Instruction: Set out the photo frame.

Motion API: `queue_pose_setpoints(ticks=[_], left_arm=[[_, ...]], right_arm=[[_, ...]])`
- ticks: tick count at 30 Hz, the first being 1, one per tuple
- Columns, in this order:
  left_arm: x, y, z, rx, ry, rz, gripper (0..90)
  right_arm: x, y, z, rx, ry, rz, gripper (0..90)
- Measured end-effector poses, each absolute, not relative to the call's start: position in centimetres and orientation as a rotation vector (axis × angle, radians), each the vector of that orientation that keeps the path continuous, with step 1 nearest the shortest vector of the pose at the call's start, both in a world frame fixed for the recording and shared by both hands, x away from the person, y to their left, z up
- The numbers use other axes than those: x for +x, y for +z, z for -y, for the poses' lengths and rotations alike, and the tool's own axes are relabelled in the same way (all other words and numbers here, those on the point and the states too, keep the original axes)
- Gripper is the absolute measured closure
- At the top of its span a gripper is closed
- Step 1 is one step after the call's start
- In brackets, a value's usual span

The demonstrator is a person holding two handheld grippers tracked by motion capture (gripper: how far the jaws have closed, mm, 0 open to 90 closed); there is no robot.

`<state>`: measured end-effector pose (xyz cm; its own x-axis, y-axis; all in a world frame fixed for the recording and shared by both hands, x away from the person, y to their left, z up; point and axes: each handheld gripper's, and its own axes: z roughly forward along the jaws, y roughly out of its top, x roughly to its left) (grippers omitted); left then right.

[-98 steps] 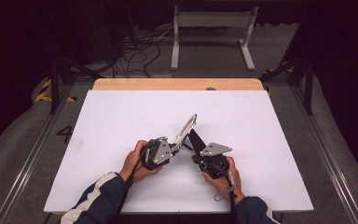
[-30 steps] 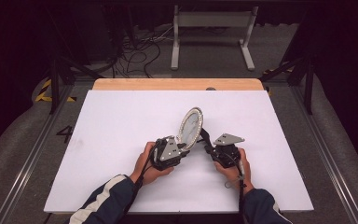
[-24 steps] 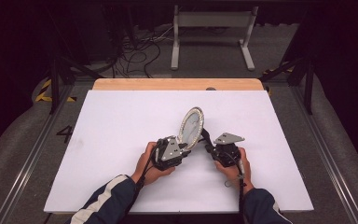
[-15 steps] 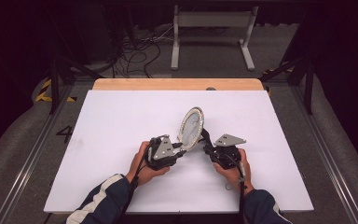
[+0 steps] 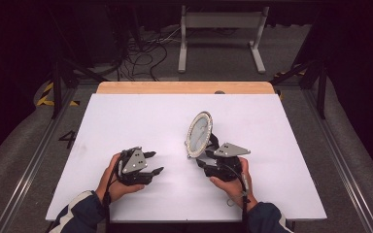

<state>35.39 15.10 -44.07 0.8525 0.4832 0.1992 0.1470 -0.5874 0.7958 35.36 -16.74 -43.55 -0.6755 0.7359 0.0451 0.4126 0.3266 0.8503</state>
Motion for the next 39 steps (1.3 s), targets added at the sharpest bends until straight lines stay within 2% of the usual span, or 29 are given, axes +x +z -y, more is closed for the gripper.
queue_pose_setpoints(ticks=[9,13,17,39], left_arm=[[36.0,-44.5,-14.3,2.178,0.507,-0.493,30.2],[35.7,-44.7,-14.1,2.201,0.509,-0.48,29.8],[35.7,-44.7,-14.4,2.201,0.52,-0.504,28.5],[35.8,-44.4,-14.6,2.201,0.516,-0.508,26.4]], right_arm=[[36.5,-44.2,14.8,1.075,1.341,-2.179,48.4],[36.9,-44.2,14.4,1.109,1.36,-2.119,53.9],[36.8,-44.0,14.6,1.104,1.356,-2.056,63.6],[36.9,-43.5,17.2,1.063,1.397,-2.186,69.4]])
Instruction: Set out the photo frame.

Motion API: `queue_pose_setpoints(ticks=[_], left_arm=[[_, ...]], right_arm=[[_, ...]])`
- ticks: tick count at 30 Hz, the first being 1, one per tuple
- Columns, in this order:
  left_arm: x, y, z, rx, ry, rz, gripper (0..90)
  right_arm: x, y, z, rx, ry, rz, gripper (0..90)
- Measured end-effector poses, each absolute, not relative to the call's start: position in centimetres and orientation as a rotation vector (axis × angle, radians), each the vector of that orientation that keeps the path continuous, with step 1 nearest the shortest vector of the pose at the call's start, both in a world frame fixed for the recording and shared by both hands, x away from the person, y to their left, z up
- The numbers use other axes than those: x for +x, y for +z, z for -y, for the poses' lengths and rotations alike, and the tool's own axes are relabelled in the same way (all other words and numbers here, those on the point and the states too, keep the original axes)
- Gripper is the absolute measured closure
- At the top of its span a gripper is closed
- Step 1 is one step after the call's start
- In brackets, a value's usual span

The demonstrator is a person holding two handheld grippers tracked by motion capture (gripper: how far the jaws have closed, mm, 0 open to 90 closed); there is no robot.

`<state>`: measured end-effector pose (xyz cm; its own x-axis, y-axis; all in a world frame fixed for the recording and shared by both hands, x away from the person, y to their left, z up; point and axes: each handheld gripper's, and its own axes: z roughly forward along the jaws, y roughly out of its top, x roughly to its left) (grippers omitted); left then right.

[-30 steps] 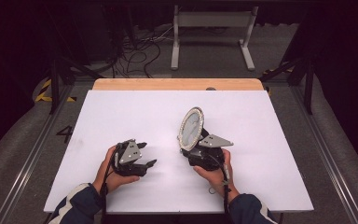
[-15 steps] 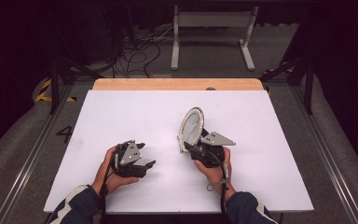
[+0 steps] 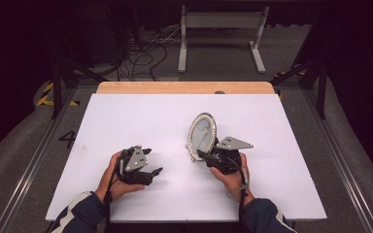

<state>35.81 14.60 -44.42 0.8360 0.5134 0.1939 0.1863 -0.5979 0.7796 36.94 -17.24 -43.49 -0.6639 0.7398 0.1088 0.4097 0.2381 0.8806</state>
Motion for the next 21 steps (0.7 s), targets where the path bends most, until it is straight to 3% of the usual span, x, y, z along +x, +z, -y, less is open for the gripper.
queue_pose_setpoints(ticks=[3,7,11,18,21], left_arm=[[35.8,-44.4,-14.6,2.198,0.513,-0.511,26.2],[35.8,-44.4,-14.6,2.199,0.517,-0.51,26.2],[35.9,-44.5,-14.5,2.193,0.506,-0.518,25.4],[36.0,-44.6,-14.3,2.195,0.491,-0.509,25.1],[36.3,-44.6,-14.1,2.192,0.471,-0.512,25.6]], right_arm=[[36.8,-43.4,17.6,1.072,1.414,-2.186,69.5],[36.9,-43.4,17.2,1.085,1.409,-2.159,59.3],[37.3,-44.1,16.5,1.119,1.388,-2.149,56.4],[37.7,-44.8,15.4,1.128,1.352,-2.134,68.1],[37.9,-44.9,15.9,1.14,1.396,-2.156,68.8]])
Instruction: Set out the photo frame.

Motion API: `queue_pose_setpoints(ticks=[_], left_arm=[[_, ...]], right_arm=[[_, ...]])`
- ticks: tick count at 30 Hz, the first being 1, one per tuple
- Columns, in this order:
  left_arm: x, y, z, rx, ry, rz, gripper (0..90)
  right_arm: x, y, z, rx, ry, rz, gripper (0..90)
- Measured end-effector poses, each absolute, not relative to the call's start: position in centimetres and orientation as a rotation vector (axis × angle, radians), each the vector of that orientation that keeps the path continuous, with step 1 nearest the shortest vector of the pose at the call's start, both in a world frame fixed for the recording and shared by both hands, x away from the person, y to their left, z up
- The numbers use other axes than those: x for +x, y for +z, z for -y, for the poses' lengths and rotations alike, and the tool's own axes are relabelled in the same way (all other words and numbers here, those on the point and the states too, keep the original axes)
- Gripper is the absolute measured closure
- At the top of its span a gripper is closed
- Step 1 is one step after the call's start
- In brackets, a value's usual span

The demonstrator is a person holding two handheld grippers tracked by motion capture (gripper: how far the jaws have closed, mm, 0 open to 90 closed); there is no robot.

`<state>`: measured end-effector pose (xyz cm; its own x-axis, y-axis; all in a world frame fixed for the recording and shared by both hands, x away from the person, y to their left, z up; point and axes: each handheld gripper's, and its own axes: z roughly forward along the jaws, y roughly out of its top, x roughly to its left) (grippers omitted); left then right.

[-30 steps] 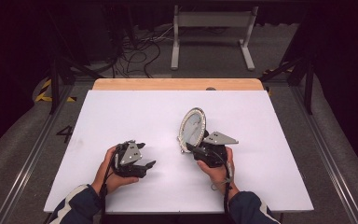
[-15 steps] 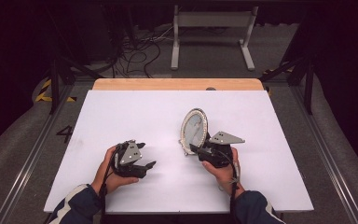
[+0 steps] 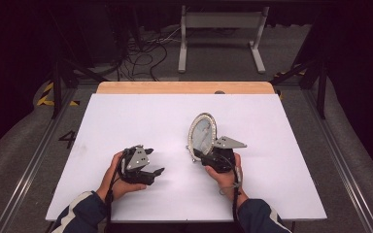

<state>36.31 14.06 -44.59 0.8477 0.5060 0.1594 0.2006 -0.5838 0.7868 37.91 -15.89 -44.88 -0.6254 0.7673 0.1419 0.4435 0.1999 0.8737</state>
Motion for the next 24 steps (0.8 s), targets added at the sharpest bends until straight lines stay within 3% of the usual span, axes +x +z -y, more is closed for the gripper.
queue_pose_setpoints(ticks=[3,4,17,20,24], left_arm=[[36.7,-44.5,-13.6,2.186,0.437,-0.505,25.6],[37.2,-44.3,-12.9,2.179,0.43,-0.484,25.5],[41.1,-44.3,-9.4,2.142,0.264,-0.486,20.2],[42.1,-44.4,-8.8,2.122,0.23,-0.483,18.2],[42.9,-43.9,-8.5,2.088,0.214,-0.49,18.1]], right_arm=[[38.0,-44.8,15.9,1.131,1.396,-2.17,71.1],[38.2,-44.9,16.3,1.133,1.42,-2.194,76.3],[38.8,-44.5,17.3,1.093,1.442,-2.328,76.8],[38.6,-44.2,17.5,1.091,1.423,-2.308,63.0],[37.5,-43.5,17.9,1.06,1.381,-2.285,57.9]])
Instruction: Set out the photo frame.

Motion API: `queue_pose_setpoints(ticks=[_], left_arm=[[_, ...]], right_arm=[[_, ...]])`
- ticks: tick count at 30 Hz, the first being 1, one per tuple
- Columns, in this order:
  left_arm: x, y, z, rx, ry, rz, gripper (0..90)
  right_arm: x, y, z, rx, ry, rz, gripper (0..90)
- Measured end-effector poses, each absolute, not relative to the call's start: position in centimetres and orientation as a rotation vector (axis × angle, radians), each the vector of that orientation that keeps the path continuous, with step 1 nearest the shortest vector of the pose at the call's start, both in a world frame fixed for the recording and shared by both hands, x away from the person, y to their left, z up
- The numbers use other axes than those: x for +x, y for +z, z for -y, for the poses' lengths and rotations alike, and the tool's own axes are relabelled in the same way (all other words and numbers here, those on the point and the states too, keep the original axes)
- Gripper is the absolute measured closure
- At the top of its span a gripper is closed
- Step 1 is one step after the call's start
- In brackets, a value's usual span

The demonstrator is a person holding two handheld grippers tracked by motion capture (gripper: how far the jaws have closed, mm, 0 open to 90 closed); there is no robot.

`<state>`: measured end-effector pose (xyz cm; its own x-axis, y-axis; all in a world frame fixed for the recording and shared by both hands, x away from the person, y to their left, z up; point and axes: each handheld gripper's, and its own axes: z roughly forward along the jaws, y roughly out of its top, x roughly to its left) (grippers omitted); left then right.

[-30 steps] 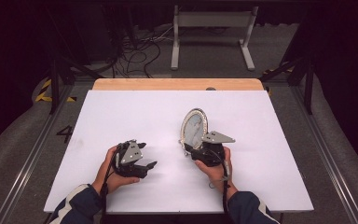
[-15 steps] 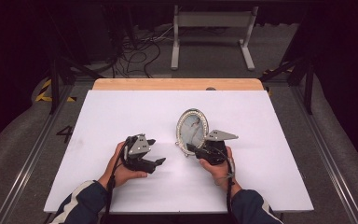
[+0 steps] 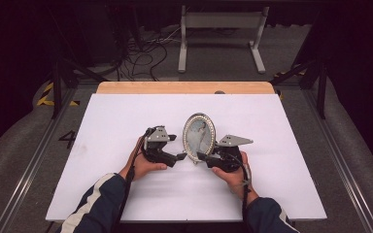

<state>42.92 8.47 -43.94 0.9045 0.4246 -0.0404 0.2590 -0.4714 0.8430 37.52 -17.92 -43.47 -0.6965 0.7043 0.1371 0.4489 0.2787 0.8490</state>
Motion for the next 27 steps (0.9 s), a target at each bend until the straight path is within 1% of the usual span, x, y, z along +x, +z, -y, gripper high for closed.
queue_pose_setpoints(ticks=[3,7,10,11,13,16,19,20,22,24,26,27], left_arm=[[43.2,-44.0,-8.0,2.082,0.216,-0.48,18.3],[43.5,-44.3,-7.5,2.089,0.241,-0.464,18.5],[44.4,-44.2,-7.4,2.083,0.215,-0.482,19.8],[44.7,-44.1,-7.3,2.073,0.216,-0.49,20.4],[45.0,-44.3,-7.3,2.058,0.214,-0.496,21.2],[45.4,-44.9,-6.8,2.082,0.188,-0.484,21.4],[45.4,-45.2,-6.5,2.084,0.159,-0.472,21.7],[45.3,-45.3,-6.3,2.094,0.169,-0.468,21.8],[45.2,-45.3,-6.0,2.098,0.158,-0.451,25.3],[45.2,-45.3,-6.0,2.104,0.165,-0.449,24.8],[45.2,-45.3,-6.1,2.101,0.161,-0.455,27.5],[45.2,-45.3,-6.2,2.099,0.159,-0.462,27.5]], right_arm=[[36.4,-43.0,18.2,1.031,1.369,-2.276,58.3],[35.5,-42.7,18.5,1.015,1.364,-2.248,63.5],[35.5,-42.7,18.6,1.033,1.366,-2.229,66.5],[35.5,-42.7,18.6,1.032,1.363,-2.227,67.8],[35.5,-42.7,18.7,1.041,1.365,-2.214,73.5],[35.4,-42.7,19.0,1.042,1.373,-2.191,78.0],[35.2,-42.5,18.9,1.023,1.347,-2.173,78.1],[35.2,-42.5,18.9,1.023,1.348,-2.172,78.1],[35.2,-42.6,18.9,1.026,1.351,-2.17,78.1],[35.2,-42.6,18.9,1.021,1.347,-2.171,78.1],[35.2,-42.6,18.9,1.024,1.346,-2.17,78.2],[35.2,-42.6,18.9,1.024,1.346,-2.17,78.2]])
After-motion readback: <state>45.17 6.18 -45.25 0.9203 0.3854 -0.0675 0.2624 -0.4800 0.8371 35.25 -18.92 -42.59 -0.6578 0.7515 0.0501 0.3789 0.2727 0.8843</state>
